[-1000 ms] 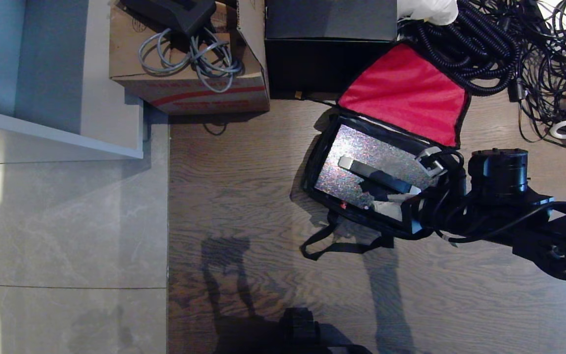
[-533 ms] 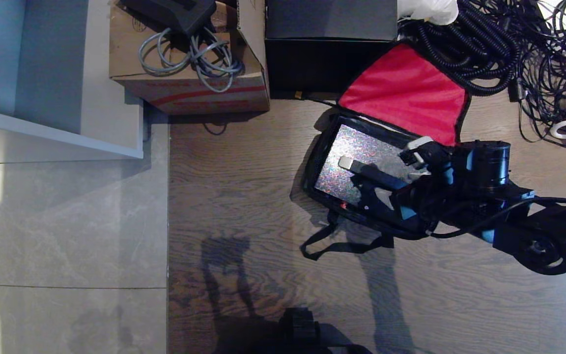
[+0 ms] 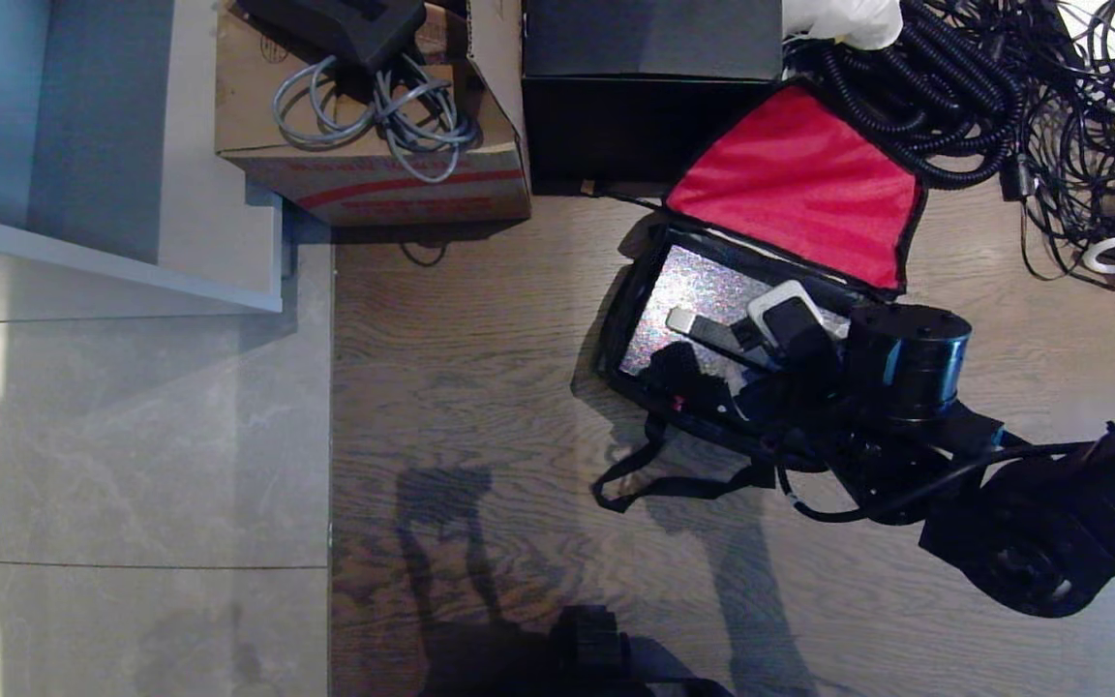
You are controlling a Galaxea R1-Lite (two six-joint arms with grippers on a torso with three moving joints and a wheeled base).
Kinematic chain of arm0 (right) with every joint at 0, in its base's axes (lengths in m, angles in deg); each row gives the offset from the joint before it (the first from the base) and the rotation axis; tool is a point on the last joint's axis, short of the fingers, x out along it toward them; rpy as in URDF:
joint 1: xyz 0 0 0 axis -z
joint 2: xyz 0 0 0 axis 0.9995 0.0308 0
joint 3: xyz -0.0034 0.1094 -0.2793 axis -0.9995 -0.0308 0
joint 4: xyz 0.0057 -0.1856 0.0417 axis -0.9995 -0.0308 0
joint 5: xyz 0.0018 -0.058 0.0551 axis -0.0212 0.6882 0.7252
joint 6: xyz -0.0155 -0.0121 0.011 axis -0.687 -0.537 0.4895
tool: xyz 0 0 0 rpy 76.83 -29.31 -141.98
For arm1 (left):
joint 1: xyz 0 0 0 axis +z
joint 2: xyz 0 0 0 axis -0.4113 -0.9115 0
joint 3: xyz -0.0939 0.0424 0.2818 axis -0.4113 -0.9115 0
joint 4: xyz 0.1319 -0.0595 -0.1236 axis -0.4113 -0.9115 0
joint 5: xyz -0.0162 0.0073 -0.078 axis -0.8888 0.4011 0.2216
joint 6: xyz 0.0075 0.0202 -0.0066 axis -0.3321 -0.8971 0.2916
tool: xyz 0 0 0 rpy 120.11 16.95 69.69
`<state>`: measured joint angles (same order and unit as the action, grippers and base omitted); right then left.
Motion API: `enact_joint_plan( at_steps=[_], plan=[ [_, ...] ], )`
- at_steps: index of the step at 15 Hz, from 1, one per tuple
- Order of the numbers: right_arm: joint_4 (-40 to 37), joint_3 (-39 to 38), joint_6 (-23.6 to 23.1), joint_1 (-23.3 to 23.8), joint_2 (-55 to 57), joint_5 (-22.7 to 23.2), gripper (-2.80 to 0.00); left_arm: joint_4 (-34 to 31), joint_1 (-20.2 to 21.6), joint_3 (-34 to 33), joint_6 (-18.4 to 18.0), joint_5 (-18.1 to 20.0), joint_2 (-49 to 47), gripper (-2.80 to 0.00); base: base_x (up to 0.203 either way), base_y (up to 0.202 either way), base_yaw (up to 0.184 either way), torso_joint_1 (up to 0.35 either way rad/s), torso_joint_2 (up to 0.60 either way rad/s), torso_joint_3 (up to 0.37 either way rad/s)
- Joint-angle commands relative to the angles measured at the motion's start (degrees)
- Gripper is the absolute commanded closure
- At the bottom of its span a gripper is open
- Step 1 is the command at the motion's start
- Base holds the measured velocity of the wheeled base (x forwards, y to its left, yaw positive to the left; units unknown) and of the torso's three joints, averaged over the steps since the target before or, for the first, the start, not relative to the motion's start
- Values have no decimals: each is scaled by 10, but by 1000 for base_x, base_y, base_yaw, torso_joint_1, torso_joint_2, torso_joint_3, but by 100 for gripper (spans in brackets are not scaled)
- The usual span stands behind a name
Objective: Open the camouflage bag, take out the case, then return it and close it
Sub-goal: Grip the handle
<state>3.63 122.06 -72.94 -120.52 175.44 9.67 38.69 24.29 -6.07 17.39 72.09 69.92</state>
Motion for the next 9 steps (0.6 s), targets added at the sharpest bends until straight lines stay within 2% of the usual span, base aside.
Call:
enact_joint_plan(
  at_steps=[1,4,9],
  plan=[
    [77,-32,-85,-8,13,-2,-280,0,0,0,0,0,0,0,0,0,0,0,0,0],
    [155,-43,-155,-10,60,-5,-280,0,0,0,0,0,0,0,0,0,0,0,0,0],
    [243,-21,-232,-5,129,-7,-280,0,0,0,0,0,0,0,0,0,0,0,0,0]
  ],
)
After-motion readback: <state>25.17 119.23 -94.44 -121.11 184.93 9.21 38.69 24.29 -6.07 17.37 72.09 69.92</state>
